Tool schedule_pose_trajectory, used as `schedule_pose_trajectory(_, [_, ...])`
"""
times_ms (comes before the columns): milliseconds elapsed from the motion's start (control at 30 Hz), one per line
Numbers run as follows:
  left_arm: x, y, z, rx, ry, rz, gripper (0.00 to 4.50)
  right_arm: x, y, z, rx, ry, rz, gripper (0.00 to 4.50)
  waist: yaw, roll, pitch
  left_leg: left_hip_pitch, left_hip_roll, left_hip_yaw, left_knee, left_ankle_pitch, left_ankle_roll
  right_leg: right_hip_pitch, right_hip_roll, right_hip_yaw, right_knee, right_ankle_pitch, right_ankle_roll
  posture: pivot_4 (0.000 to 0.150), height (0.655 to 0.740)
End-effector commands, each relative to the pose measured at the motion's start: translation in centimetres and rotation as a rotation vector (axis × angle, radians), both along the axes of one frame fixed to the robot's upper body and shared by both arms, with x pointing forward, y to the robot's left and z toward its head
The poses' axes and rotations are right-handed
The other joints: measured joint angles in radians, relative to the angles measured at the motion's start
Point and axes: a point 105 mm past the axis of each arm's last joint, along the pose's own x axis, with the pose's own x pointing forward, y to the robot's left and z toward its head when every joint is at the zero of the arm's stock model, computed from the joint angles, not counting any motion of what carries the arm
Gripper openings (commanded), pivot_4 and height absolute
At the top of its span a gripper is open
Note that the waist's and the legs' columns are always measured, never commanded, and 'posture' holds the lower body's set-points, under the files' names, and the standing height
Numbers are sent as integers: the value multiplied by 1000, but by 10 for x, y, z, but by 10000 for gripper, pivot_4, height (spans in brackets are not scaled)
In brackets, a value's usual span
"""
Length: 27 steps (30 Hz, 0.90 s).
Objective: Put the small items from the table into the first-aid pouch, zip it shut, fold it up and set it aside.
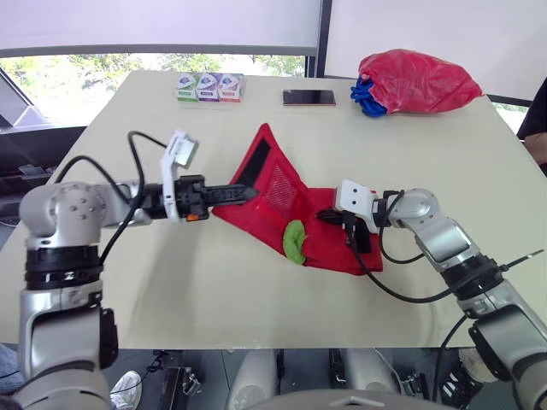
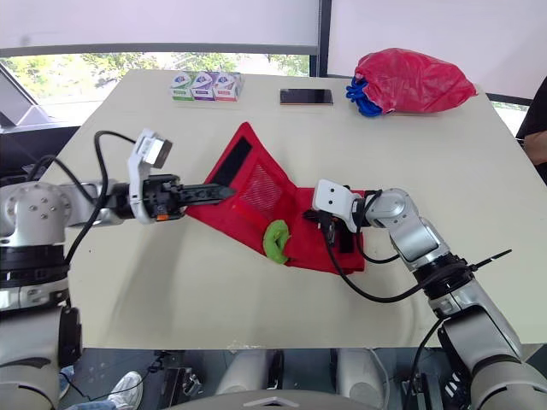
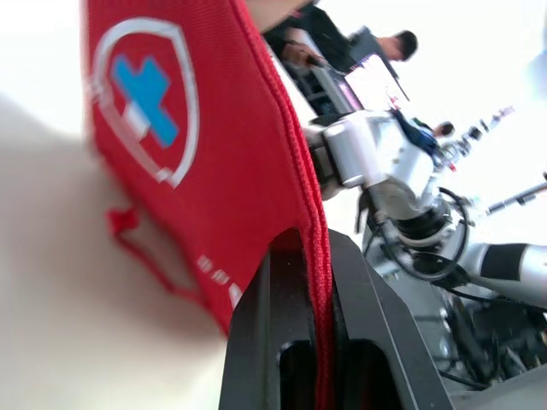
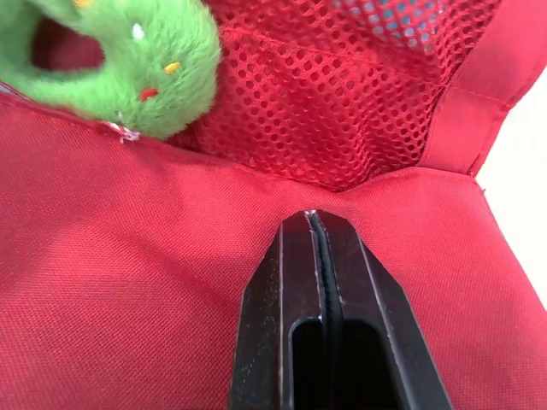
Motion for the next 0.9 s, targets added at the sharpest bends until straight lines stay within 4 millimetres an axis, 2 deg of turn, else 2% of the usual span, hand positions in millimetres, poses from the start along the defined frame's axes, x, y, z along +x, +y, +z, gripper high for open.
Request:
schedule_pose_trajectory(33, [0, -26, 17, -63, -78, -116, 0, 3, -18, -35, -64, 104, -91, 412, 0, 0, 0, 0, 0, 0, 0, 0, 0, 0, 0, 0, 0, 0, 0, 1500, 7400])
schedule_pose_trajectory(333, [8, -69, 4, -106, -79, -246, 0, 7, -21, -37, 7, 115, -161, 412, 1, 0, 0, 0, 0, 0, 1, -1, 1, 1, 2, 1, 0, 1, 1, 1500, 7400])
schedule_pose_trajectory(433, [11, -75, 0, -143, -67, -261, 0, 8, -21, -24, 121, 129, -199, 412, 1, 0, -1, 1, 0, 0, 1, -1, 1, 1, 2, 1, 0, 1, 1, 1500, 7400])
schedule_pose_trajectory(533, [11, -79, -2, -160, -70, -278, 0, 6, -27, 4, 293, 162, -240, 412, 1, 2, 1, 0, 0, -1, 1, -1, 1, 1, 2, 1, 0, 1, 1, 1500, 7400])
schedule_pose_trajectory(733, [16, -89, -7, -176, -77, -299, 0, -24, -59, 52, 477, 203, -211, 412, 16, 6, 3, -5, -1, -6, 1, -1, 3, -1, 0, -3, -1, 1, 1, 1500, 7400])
schedule_pose_trajectory(833, [16, -97, -12, -171, -63, -320, 0, -38, -85, 61, 461, 171, -245, 412, 16, 6, 3, -6, -1, -5, 1, -3, 5, -1, 0, -3, -3, 1, 2, 1500, 7400])
schedule_pose_trajectory(900, [13, -105, -18, -158, -50, -347, 0, -48, -111, 66, 469, 113, -295, 412, 24, 6, 3, -7, -2, -6, 1, -3, 6, -1, 0, -4, -4, 0, 2, 1500, 7400])
